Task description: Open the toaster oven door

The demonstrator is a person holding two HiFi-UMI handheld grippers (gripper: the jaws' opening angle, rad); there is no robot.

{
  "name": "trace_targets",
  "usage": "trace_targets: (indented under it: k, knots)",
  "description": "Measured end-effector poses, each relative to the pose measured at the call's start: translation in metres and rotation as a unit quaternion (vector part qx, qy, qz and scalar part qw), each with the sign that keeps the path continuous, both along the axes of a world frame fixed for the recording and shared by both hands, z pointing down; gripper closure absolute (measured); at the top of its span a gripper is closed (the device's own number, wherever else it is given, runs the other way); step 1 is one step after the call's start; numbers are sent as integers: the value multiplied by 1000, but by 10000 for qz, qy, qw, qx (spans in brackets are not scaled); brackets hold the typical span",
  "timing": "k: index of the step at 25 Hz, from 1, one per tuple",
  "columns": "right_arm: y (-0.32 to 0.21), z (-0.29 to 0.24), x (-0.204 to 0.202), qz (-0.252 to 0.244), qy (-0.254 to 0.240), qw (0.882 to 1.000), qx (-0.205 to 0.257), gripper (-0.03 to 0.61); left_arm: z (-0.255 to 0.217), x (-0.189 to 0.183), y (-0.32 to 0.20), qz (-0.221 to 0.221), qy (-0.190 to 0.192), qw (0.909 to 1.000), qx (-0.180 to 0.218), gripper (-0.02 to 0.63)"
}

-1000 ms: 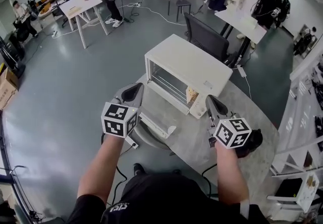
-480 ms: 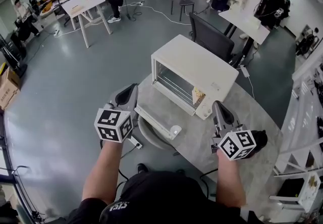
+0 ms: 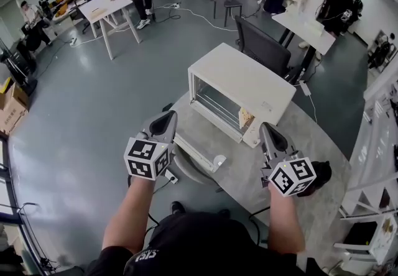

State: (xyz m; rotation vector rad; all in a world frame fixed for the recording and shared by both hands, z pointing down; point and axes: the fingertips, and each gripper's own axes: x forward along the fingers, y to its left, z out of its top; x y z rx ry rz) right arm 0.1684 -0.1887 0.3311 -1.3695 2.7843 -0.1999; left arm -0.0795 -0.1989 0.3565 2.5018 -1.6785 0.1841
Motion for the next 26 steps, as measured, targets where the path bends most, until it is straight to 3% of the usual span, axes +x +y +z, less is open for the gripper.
trace_targets:
  k: [10,26]
  knots:
    - [2,-9,-16,-412,23,9991,32,588,-5,-8,3,-162,-13,9999,46,606]
    - [6,-14,-16,-446,257,9987,-5,588,-3,0,-3,-77,118,9999,27,606]
